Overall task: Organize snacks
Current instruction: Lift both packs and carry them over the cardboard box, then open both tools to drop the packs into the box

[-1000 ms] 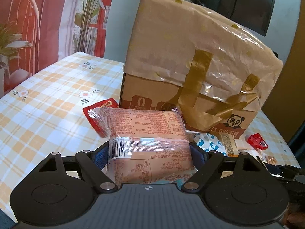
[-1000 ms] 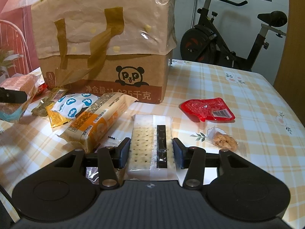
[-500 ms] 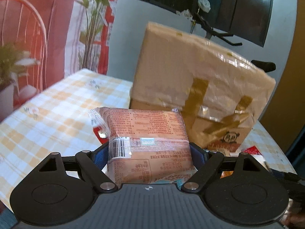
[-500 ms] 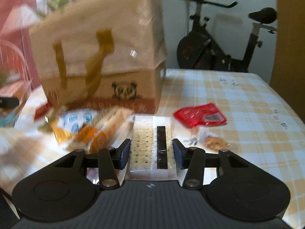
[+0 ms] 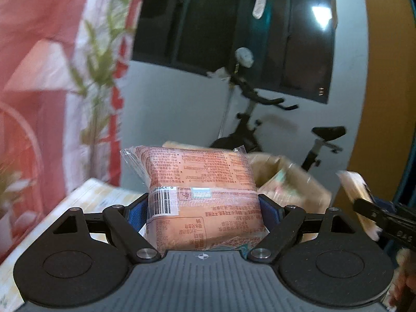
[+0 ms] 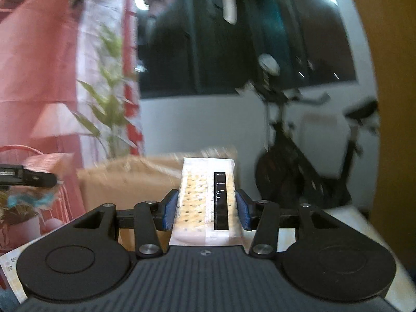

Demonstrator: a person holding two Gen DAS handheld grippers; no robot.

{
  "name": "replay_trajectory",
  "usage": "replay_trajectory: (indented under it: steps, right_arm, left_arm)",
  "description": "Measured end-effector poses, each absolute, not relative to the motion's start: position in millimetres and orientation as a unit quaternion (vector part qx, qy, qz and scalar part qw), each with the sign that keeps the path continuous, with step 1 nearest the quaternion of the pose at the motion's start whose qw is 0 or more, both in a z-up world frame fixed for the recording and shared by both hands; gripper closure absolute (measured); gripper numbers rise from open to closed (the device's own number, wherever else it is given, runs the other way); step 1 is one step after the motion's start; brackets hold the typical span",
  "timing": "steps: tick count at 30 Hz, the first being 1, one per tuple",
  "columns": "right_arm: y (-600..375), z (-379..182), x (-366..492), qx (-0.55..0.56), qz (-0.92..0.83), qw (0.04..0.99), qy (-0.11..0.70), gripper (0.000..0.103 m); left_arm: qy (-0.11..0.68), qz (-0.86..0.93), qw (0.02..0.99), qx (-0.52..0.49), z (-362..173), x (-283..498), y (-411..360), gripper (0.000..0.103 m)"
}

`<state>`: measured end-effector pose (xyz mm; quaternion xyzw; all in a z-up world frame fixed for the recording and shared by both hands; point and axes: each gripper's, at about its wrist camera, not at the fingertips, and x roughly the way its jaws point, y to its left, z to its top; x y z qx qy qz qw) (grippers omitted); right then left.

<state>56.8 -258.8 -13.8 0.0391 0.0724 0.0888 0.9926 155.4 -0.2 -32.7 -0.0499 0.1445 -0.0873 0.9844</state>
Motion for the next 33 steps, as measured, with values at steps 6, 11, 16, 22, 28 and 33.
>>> replay_trajectory:
  steps: [6, 11, 16, 22, 28, 33]
  right_arm:
    - [-226.8, 33.3, 119.1, -0.028, 0.120, 0.992, 0.037, 0.054]
    - [-203.7, 29.8, 179.6, -0.030, 0.121, 0.991, 0.042, 0.054]
    - [-198.5, 12.6, 213.7, -0.001, 0.117, 0.989, 0.090, 0.054]
    - [-194.0, -5.7, 224.0, -0.020, 0.118, 0.985, 0.127, 0.052]
    - [-199.9, -7.5, 204.7, -0.041, 0.121, 0.986, 0.112, 0.032]
    - [-208.8, -2.1, 187.0, -0.012, 0.124, 0.986, 0.108, 0.032]
  left_arm:
    - [0.124, -0.097, 0.985, -0.063, 2.9, 220.1, -20.9, 0.017]
    - [0.133, -0.106, 0.985, -0.034, 10.3, 274.6, -42.4, 0.016]
    - [0.193, -0.122, 0.974, -0.016, -7.6, 309.9, -51.6, 0.016]
    - [0.260, -0.125, 0.957, -0.039, -32.5, 339.0, -43.1, 0.014]
    - [0.237, -0.109, 0.965, -0.033, -26.0, 329.1, -34.8, 0.012]
    - [0.223, -0.113, 0.968, -0.013, -16.1, 298.9, -31.5, 0.012]
